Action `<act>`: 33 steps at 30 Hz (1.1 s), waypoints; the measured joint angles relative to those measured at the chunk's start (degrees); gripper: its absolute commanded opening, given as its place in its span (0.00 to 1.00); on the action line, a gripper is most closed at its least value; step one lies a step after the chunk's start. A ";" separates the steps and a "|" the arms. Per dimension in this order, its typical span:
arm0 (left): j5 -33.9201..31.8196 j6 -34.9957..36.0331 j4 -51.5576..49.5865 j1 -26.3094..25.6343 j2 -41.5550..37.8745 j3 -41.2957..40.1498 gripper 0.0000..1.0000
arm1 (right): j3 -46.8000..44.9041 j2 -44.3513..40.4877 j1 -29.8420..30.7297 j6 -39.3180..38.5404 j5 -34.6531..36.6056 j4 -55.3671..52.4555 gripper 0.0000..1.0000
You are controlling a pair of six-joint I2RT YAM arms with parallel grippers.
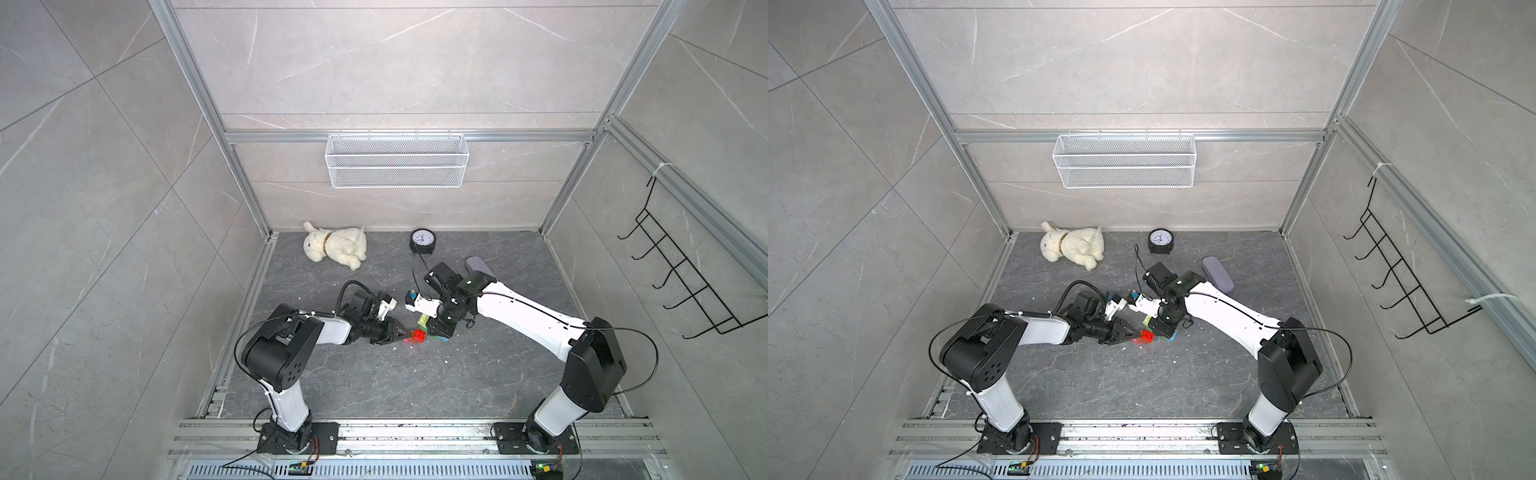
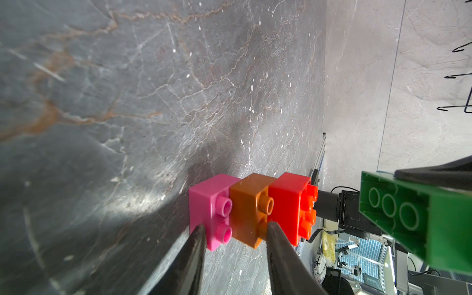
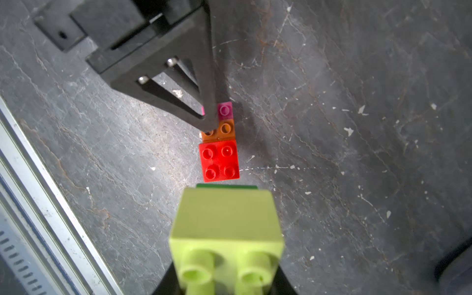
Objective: Assemble the letter y with lego
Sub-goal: Pick up the lego brick from the center of the board, then assemble the lego brick with the lego brick.
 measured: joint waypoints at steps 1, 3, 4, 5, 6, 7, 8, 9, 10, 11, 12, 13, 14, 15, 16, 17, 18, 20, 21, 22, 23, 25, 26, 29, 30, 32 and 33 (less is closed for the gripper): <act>0.09 0.00 0.48 0.00 0.13 -0.09 0.41 | 0.72 0.44 0.24 -0.72 -0.04 -0.39 0.32; 0.37 -0.02 1.16 0.00 0.42 -0.20 0.41 | 2.19 1.53 0.61 -1.81 0.00 -0.87 0.32; 0.57 -0.02 1.49 0.00 0.59 -0.20 0.41 | 2.91 2.19 0.79 -2.14 0.09 -1.11 0.32; 0.68 -0.02 1.73 0.00 0.70 -0.20 0.41 | 3.63 2.93 0.96 -2.54 0.17 -1.38 0.32; 0.79 -0.02 1.90 0.00 0.79 -0.20 0.41 | 4.17 3.58 1.14 -2.89 0.35 -1.66 0.32; 0.92 -0.02 2.10 0.00 0.90 -0.20 0.41 | 4.55 4.20 1.38 -3.10 0.44 -1.79 0.32; 0.98 -0.02 2.21 0.00 0.94 -0.22 0.41 | 4.76 4.63 1.57 -3.32 0.59 -2.01 0.32; 1.01 -0.02 2.34 0.00 0.94 -0.26 0.41 | 5.03 5.16 1.86 -3.52 0.79 -2.32 0.32; 1.03 -0.02 2.47 0.00 0.94 -0.33 0.41 | 5.29 5.75 2.10 -3.74 0.98 -2.60 0.32; 1.03 -0.02 2.56 0.00 0.94 -0.37 0.41 | 5.68 6.29 2.25 -3.87 1.18 -3.06 0.32; 1.03 -0.02 2.67 0.00 0.94 -0.42 0.41 | 6.21 6.99 2.40 -4.02 1.29 -3.48 0.32; 1.03 -0.02 2.80 0.00 0.94 -0.48 0.41 | 6.91 7.85 2.49 -4.15 1.46 -3.91 0.32; 1.03 -0.02 2.95 0.00 0.94 -0.52 0.41 | 7.50 8.57 2.54 -4.17 1.79 -4.15 0.32; 1.03 -0.02 3.02 0.00 0.94 -0.57 0.41 | 8.02 9.22 2.54 -4.17 2.12 -4.44 0.32; 1.03 -0.02 3.13 0.00 0.94 -0.61 0.41 | 8.46 9.81 2.54 -4.17 2.40 -4.74 0.32; 1.05 -0.02 3.23 0.00 0.96 -0.63 0.41 | 8.76 10.29 2.51 -4.17 2.73 -5.01 0.32; 1.09 -0.02 3.39 0.00 1.03 -0.66 0.41 | 8.94 10.71 2.51 -4.17 2.99 -5.22 0.32; 1.27 -0.02 3.80 0.00 1.22 -0.68 0.41 | 9.09 11.37 2.54 -4.17 3.58 -5.66 0.32; 1.36 -0.02 3.91 0.00 1.27 -0.68 0.41 | 9.29 11.74 2.58 -4.17 3.82 -6.01 0.32; 1.36 -0.02 3.96 0.00 1.29 -0.68 0.41 | 9.44 12.07 2.60 -4.17 3.89 -6.21 0.32; 1.36 -0.02 3.98 0.00 1.31 -0.68 0.41 | 9.66 12.33 2.69 -4.17 4.04 -6.45 0.32; 1.38 -0.02 4.00 0.00 1.31 -0.70 0.41 | 10.08 12.68 2.84 -4.17 4.07 -6.75 0.32; 1.38 -0.02 4.04 0.00 1.31 -0.72 0.41 | 10.27 12.76 2.97 -4.17 4.09 -6.80 0.32; 1.38 -0.02 4.09 0.00 1.31 -0.72 0.41 | 11.30 13.27 3.30 -4.17 4.07 -7.28 0.32; 1.38 -0.02 4.09 0.00 1.31 -0.72 0.41 | 11.67 13.55 3.41 -4.17 4.04 -7.32 0.32; 1.36 -0.02 4.09 0.00 1.31 -0.72 0.41 | 12.00 14.12 3.56 -4.17 4.09 -7.39 0.32; 1.38 -0.02 4.09 0.00 1.31 -0.72 0.41 | 12.11 14.47 3.65 -4.17 4.13 -7.50 0.32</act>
